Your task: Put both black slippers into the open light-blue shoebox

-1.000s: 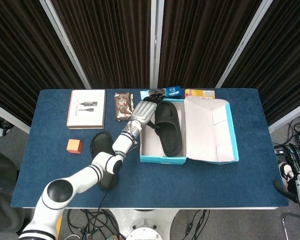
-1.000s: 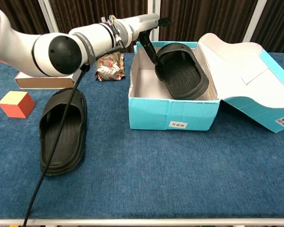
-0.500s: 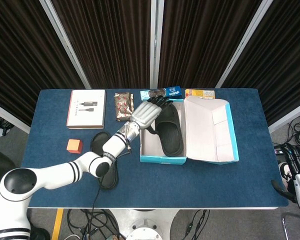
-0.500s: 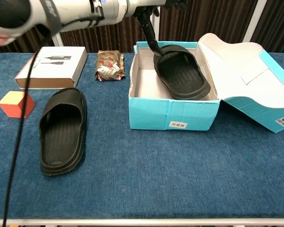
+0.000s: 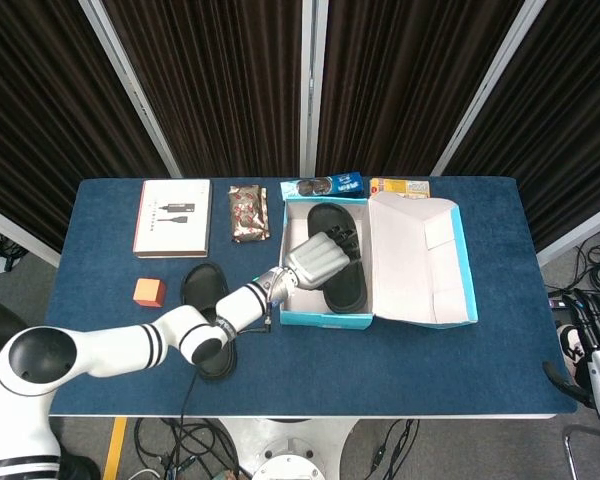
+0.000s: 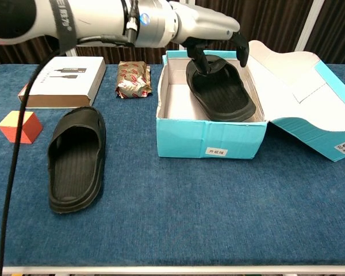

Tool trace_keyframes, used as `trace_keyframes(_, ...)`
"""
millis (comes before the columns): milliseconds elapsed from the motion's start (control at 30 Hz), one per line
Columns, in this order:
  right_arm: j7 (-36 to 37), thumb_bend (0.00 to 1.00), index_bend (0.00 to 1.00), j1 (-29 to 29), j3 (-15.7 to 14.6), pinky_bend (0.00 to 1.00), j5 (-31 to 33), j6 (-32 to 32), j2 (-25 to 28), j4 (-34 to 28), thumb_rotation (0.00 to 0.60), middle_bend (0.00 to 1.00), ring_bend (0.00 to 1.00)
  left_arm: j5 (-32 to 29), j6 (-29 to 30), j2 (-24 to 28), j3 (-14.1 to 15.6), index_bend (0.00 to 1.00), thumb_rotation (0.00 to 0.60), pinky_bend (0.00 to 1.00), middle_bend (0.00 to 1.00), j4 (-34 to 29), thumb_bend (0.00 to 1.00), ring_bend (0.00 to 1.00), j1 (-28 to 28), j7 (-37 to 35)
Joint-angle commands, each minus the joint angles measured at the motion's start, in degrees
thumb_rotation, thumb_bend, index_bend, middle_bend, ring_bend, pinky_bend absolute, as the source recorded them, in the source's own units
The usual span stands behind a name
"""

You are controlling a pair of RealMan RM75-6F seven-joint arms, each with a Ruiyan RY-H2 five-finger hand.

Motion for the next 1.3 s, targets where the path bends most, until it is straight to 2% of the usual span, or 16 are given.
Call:
trace_keyframes(33,0.17,0.12,0.00,-0.02,-0.01,0.00,0.14,-0.07,-0.11,0.19,0.600,0.04,0.00,-1.63,0.81,-1.51,0.17,0.24,0.600,0.12,0.17,1.42,0.67,0.00,-1.02,0.75)
trace_keyframes(433,0.76,0.12,0.00,0.04,0.02,0.00,0.45,-0.37,-0.42,0.77,0.600,0.04,0.00,-11.08,-1.59,-5.59,1.67,0.23,0.600,0.12,0.17,8.66,0.67,0.00,-5.76,4.44)
trace_keyframes(700,0.79,0.12,0.00,-0.16,-0.02,0.00,0.48,-0.15,-0.31,0.78,0.600,0.04,0.00,-16.43,-0.83,-5.69,5.31,0.23,0.600,0.12,0.17,11.29,0.67,0.00,-6.79,8.87)
trace_keyframes(900,0.27,0.12,0.00,0.09,-0.02,0.00,0.12,-0.37,-0.41,0.39,0.600,0.04,0.00,-19.05,-0.12,-5.00,6.63,0.23,0.600,0.12,0.17,9.29,0.66,0.00,-6.48,9.40)
trace_keyframes(1100,0.00,0.12,0.00,0.05,0.07,0.00,0.05,-0.17,-0.17,-0.05,0.600,0.04,0.00,-13.79,6.90,-1.63,3.96,0.23,0.600,0.12,0.17,4.02,0.64,0.00,-3.10,4.87)
trace_keyframes(1200,0.25,0.12,0.00,0.15,0.12,0.00,0.17,-0.34,-0.10,0.11,0.600,0.04,0.00,-11.77,10.63,2.11,3.35,0.23,0.600,0.12,0.17,0.21,0.56,0.00,0.33,2.05)
trace_keyframes(1300,0.72,0.12,0.00,0.43,0.09,0.00,-0.07,-0.68,-0.28,0.43,0.600,0.04,0.00,-11.16,14.23,6.14,3.42,0.22,0.600,0.12,0.17,-3.89,0.42,0.00,4.69,-0.79)
